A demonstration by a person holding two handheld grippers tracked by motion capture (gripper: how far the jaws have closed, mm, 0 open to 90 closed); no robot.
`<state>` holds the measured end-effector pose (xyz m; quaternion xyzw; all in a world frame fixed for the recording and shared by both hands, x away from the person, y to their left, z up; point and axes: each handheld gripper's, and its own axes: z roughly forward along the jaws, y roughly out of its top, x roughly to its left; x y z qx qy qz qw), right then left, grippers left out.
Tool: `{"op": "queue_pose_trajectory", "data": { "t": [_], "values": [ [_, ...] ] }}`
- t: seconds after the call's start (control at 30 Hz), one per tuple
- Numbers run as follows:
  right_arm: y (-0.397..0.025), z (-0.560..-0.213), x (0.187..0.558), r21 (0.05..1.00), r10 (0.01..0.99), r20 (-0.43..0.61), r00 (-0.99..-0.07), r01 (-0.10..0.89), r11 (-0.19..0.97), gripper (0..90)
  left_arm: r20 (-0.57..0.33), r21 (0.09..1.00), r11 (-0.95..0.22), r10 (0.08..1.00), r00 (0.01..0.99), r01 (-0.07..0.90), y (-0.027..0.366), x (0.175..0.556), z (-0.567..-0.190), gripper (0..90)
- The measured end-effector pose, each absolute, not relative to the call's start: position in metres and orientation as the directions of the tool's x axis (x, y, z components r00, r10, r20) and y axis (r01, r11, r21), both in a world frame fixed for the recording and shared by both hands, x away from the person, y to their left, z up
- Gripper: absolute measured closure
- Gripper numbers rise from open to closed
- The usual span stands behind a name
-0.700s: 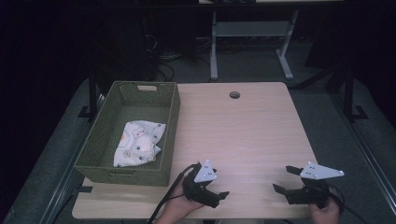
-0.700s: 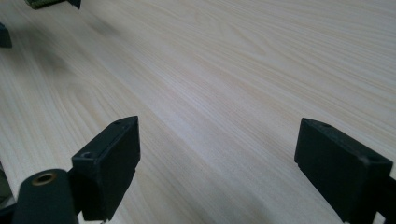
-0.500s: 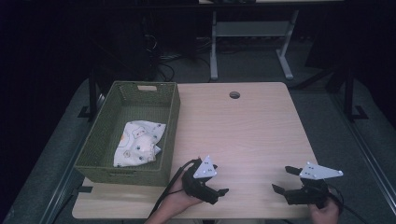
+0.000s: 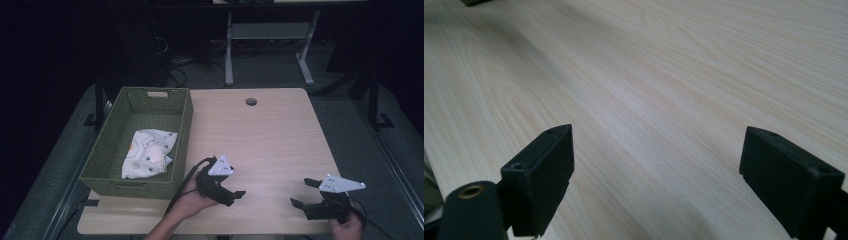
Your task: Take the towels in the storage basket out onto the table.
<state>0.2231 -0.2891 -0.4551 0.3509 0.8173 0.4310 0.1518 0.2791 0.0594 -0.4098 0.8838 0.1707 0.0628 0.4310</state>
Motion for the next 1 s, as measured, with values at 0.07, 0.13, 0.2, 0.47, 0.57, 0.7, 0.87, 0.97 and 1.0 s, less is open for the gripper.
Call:
{"op": "queue_pose_trajectory", "data": {
  "t": [0.07, 0.13, 0.2, 0.47, 0.57, 0.7, 0.87, 0.97, 1.0],
  "values": [
    [-0.289, -0.455, 0.223, 0.811, 0.703, 0.055, -0.709, 0.443, 0.383, 14.0, -0.044, 0.779, -0.574, 0.35, 0.936, 0.251, 0.056, 0.288, -0.405, 17.3],
    [-0.289, -0.455, 0.223, 0.811, 0.703, 0.055, -0.709, 0.443, 0.383, 14.0, -0.047, 0.781, -0.572, 0.345, 0.937, 0.249, 0.055, 0.292, -0.4, 17.3],
    [-0.289, -0.455, 0.223, 0.81, 0.702, 0.056, -0.71, 0.443, 0.384, 14.0, -0.064, 0.778, -0.572, 0.34, 0.938, 0.26, 0.055, 0.296, -0.394, 17.7],
    [-0.289, -0.455, 0.224, 0.809, 0.7, 0.057, -0.712, 0.443, 0.385, 14.0, -0.11, 0.778, -0.557, 0.334, 0.936, 0.291, 0.066, 0.306, -0.375, 17.8],
    [-0.289, -0.455, 0.224, 0.808, 0.699, 0.056, -0.712, 0.444, 0.387, 14.0, -0.111, 0.78, -0.555, 0.334, 0.936, 0.29, 0.075, 0.309, -0.366, 17.8],
    [-0.288, -0.456, 0.225, 0.808, 0.699, 0.053, -0.713, 0.443, 0.39, 14.0, -0.119, 0.785, -0.547, 0.327, 0.938, 0.291, 0.084, 0.31, -0.355, 17.8],
    [-0.288, -0.455, 0.224, 0.807, 0.698, 0.055, -0.714, 0.444, 0.39, 14.0, -0.133, 0.794, -0.533, 0.317, 0.939, 0.292, 0.099, 0.315, -0.343, 18.0],
    [-0.288, -0.455, 0.224, 0.807, 0.695, 0.05, -0.717, 0.439, 0.395, 14.0, -0.135, 0.792, -0.535, 0.316, 0.939, 0.294, 0.108, 0.317, -0.338, 19.0],
    [-0.287, -0.455, 0.224, 0.805, 0.695, 0.051, -0.717, 0.441, 0.396, 14.0, -0.127, 0.787, -0.544, 0.32, 0.939, 0.292, 0.11, 0.319, -0.337, 19.1]
  ]
}}
